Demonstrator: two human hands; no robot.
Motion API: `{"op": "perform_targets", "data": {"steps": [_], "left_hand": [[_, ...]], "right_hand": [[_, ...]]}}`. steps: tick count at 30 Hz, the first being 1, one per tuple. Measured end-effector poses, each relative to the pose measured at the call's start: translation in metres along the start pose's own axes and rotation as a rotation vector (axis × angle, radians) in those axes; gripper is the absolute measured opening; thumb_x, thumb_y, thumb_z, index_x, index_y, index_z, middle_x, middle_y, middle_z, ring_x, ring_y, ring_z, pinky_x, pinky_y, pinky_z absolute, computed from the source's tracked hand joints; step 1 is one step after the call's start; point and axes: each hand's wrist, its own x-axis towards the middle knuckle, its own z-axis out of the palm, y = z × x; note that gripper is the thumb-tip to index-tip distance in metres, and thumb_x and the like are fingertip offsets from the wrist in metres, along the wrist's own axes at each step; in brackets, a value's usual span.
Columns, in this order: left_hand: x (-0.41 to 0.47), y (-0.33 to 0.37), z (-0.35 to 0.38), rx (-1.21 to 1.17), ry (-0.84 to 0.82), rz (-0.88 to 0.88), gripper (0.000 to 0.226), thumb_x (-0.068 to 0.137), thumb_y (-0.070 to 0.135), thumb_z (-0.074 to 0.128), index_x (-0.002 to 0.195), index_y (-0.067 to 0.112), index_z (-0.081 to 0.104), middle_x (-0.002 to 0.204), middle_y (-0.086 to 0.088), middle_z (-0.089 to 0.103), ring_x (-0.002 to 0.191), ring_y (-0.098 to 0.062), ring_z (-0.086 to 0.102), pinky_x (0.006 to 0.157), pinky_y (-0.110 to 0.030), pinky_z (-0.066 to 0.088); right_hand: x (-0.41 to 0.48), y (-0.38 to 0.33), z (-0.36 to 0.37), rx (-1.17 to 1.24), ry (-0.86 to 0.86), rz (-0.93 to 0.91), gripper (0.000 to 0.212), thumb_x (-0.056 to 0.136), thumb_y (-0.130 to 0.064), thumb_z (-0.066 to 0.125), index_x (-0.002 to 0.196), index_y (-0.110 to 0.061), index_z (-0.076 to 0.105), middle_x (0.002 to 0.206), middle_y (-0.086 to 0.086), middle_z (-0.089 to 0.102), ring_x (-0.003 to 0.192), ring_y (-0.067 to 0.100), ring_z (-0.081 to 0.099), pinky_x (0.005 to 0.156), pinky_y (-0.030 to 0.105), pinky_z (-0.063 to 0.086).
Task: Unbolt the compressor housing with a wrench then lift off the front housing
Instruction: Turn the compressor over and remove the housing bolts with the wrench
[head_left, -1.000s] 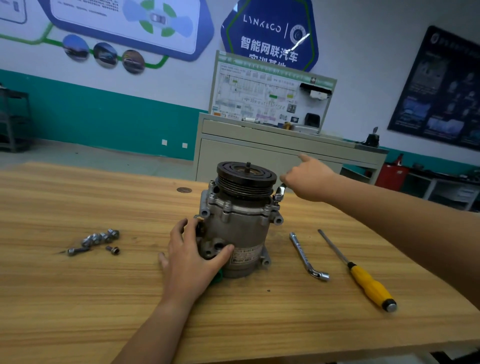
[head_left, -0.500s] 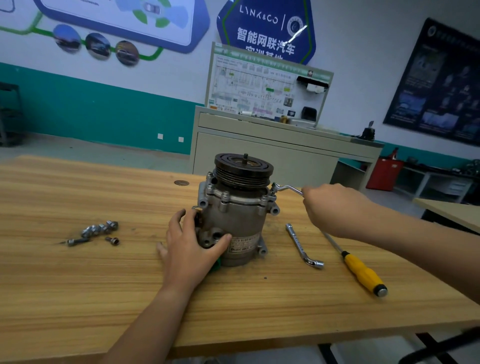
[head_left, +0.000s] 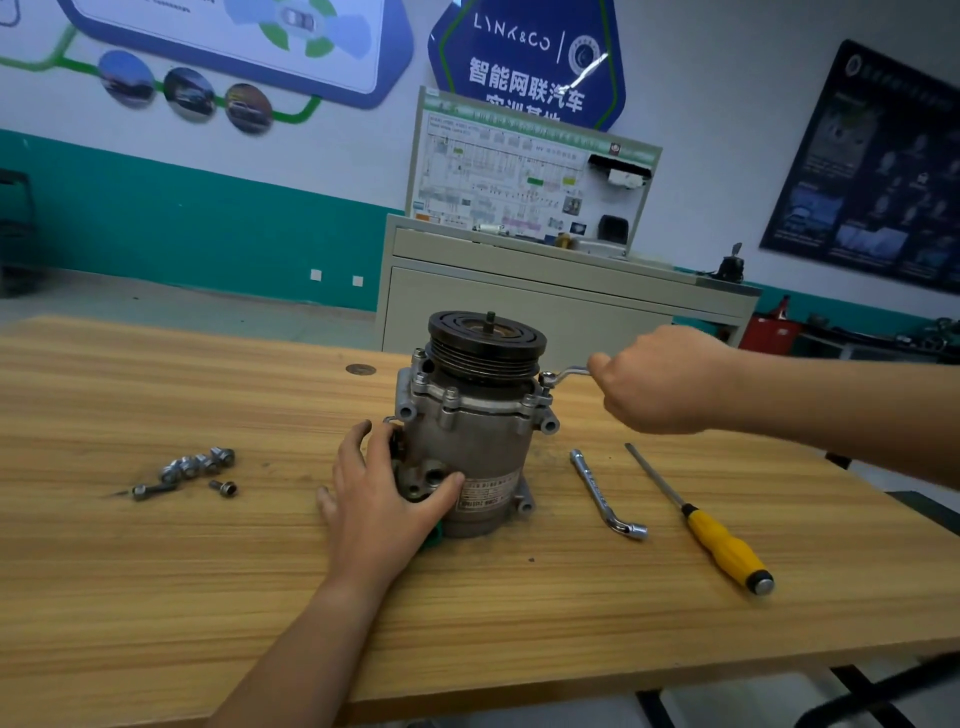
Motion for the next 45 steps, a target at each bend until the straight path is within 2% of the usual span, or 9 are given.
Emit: {"op": "perform_targets", "data": {"steps": [6,20,26,29,31,35,37,41,45], "left_hand": [[-0.001,0.0,0.0,-0.016,-0.01,-0.003,0.089,0.065,0.062,0.062,0.139,0.021,0.034,0.149,0.001,0.022,0.137,-0.021,0.024,0.109,-0.058,0.019],[-0.002,-0.001,-0.001,-0.037,-0.015,-0.021,0.086,0.068,0.06,0.066,0.14,0.025,0.033,0.149,0.001,0.023,0.136,-0.021,0.025,0.109,-0.055,0.018],[-0.002,-0.002,0.0,-0.038,-0.018,-0.012,0.087,0.068,0.062,0.063,0.14,0.025,0.032,0.148,0.0,0.024,0.136,-0.021,0.026,0.109,-0.056,0.02],[-0.003,0.0,-0.002,-0.03,-0.024,-0.011,0.085,0.067,0.063,0.062,0.138,0.027,0.034,0.148,0.0,0.025,0.135,-0.022,0.027,0.108,-0.057,0.021],[-0.003,-0.001,-0.003,-0.038,-0.017,-0.011,0.085,0.067,0.062,0.062,0.138,0.027,0.034,0.148,0.0,0.025,0.135,-0.022,0.028,0.108,-0.058,0.021],[-0.002,-0.002,-0.001,-0.032,-0.034,-0.006,0.087,0.069,0.062,0.063,0.141,0.026,0.03,0.149,0.001,0.022,0.136,-0.021,0.026,0.11,-0.057,0.02],[-0.001,-0.002,-0.001,-0.035,-0.032,0.001,0.087,0.069,0.062,0.063,0.141,0.025,0.03,0.149,0.001,0.022,0.136,-0.02,0.025,0.11,-0.056,0.021],[-0.001,-0.003,0.0,-0.038,-0.015,0.013,0.086,0.069,0.059,0.065,0.14,0.023,0.032,0.148,0.0,0.024,0.136,-0.021,0.025,0.108,-0.054,0.021],[-0.002,-0.003,0.0,-0.043,-0.004,0.011,0.086,0.069,0.057,0.067,0.14,0.021,0.034,0.147,-0.001,0.026,0.135,-0.021,0.026,0.108,-0.055,0.022]], "right_hand": [[-0.002,0.005,0.027,0.074,-0.058,0.023,0.035,0.095,-0.013,0.037,0.129,-0.013,0.03,0.057,-0.003,0.043,0.045,0.01,0.036,0.039,0.021,0.029],[0.007,0.004,0.002,0.014,-0.143,-0.028,0.028,0.096,-0.027,0.032,0.117,-0.011,0.043,0.064,-0.003,0.038,0.055,0.008,0.037,0.046,0.023,0.027],[0.028,0.009,0.017,-0.078,-0.1,0.045,0.033,0.093,-0.008,0.037,0.125,-0.013,0.039,0.065,-0.004,0.04,0.051,0.01,0.037,0.043,0.022,0.026],[0.047,0.013,0.027,-0.046,0.028,0.032,0.036,0.092,-0.005,0.041,0.127,-0.015,0.039,0.082,-0.002,0.058,0.065,0.016,0.053,0.071,0.028,0.043],[0.063,0.011,0.035,-0.039,0.173,0.003,0.037,0.091,-0.004,0.045,0.126,-0.015,0.041,0.103,0.001,0.064,0.089,0.02,0.061,0.1,0.035,0.034],[0.073,0.009,0.043,-0.034,0.301,-0.012,0.038,0.091,-0.005,0.046,0.128,-0.013,0.042,0.115,0.003,0.062,0.106,0.019,0.058,0.108,0.036,0.029],[0.06,0.01,0.045,0.063,0.363,0.117,0.033,0.095,-0.01,0.043,0.127,-0.011,0.044,0.112,0.006,0.064,0.102,0.022,0.06,0.104,0.038,0.031],[0.019,0.001,0.032,0.667,0.599,0.46,0.029,0.1,-0.022,0.033,0.114,-0.004,0.05,0.071,0.002,0.053,0.058,0.021,0.048,0.051,0.032,0.034],[-0.011,-0.016,0.019,0.697,0.271,0.395,0.024,0.099,-0.021,0.035,0.109,-0.009,0.053,0.067,0.002,0.05,0.055,0.016,0.047,0.045,0.029,0.035]]}}
